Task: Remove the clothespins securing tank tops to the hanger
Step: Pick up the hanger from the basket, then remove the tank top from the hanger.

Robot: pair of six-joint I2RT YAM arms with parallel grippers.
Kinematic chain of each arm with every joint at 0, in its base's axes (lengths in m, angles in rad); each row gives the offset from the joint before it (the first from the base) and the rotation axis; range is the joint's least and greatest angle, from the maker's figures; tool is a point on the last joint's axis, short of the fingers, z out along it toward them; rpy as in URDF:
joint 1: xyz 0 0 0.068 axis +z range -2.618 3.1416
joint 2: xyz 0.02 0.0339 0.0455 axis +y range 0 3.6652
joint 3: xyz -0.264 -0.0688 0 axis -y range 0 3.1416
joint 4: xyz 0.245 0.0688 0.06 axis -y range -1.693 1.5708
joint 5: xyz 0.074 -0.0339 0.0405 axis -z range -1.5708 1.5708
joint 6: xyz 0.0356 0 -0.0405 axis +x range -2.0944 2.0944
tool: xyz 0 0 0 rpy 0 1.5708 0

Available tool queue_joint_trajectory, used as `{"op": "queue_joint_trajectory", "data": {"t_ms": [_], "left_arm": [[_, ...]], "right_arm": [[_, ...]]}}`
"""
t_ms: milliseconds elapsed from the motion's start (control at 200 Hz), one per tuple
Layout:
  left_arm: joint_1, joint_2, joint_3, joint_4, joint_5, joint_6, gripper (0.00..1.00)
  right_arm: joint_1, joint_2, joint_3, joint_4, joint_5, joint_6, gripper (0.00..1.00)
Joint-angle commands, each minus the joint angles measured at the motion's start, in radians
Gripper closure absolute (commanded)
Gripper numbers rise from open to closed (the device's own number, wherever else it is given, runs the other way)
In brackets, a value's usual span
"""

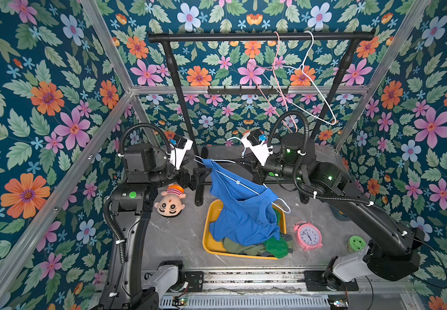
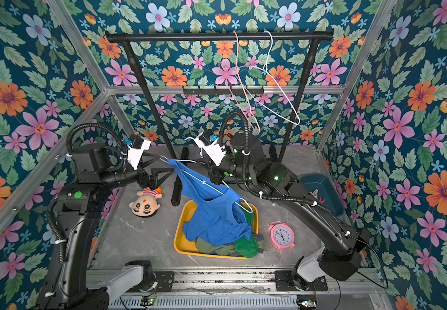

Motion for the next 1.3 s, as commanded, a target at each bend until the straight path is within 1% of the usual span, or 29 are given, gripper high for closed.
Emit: {"op": "queue_joint_trajectory", "data": {"t_ms": [0, 150, 485, 660, 915, 1025, 1140, 1180, 1295], "left_arm": [[-0.008, -0.006, -0.026, -0.012, -0.035, 0.034, 0.0], [-0.018, -0.006, -0.061, 0.011, -0.049, 0.03, 0.0], [-0.017, 0.004, -0.058, 0.054, -0.059, 0.0, 0.0], [-0.016, 0.005, -0.061, 0.072, -0.104, -0.02, 0.0], [-0.014, 0.011, -0.063, 0.09, -0.094, -0.04, 0.02], [-0.014, 0.012, -0.077, 0.1, -0.099, -0.049, 0.08], [-0.013, 0.011, -0.086, 0.105, -0.109, -0.054, 0.2], [-0.011, 0.013, -0.084, 0.105, -0.113, -0.055, 0.25], [-0.007, 0.011, -0.079, 0.108, -0.124, -0.058, 0.47]], "right_arm": [[0.027, 0.009, 0.028, 0.052, 0.059, -0.045, 1.0], [0.039, 0.011, 0.045, 0.033, 0.063, -0.051, 1.0], [0.058, -0.019, 0.016, 0.006, 0.023, -0.068, 1.0], [0.087, -0.023, 0.014, 0.003, 0.038, -0.079, 1.0], [0.124, -0.011, 0.032, -0.016, 0.049, -0.105, 1.0], [0.141, -0.011, 0.031, -0.02, 0.046, -0.115, 1.0], [0.156, -0.011, 0.035, -0.034, 0.06, -0.128, 1.0], [0.158, -0.012, 0.035, -0.038, 0.065, -0.133, 1.0], [0.159, -0.015, 0.037, -0.062, 0.079, -0.143, 1.0]]}}
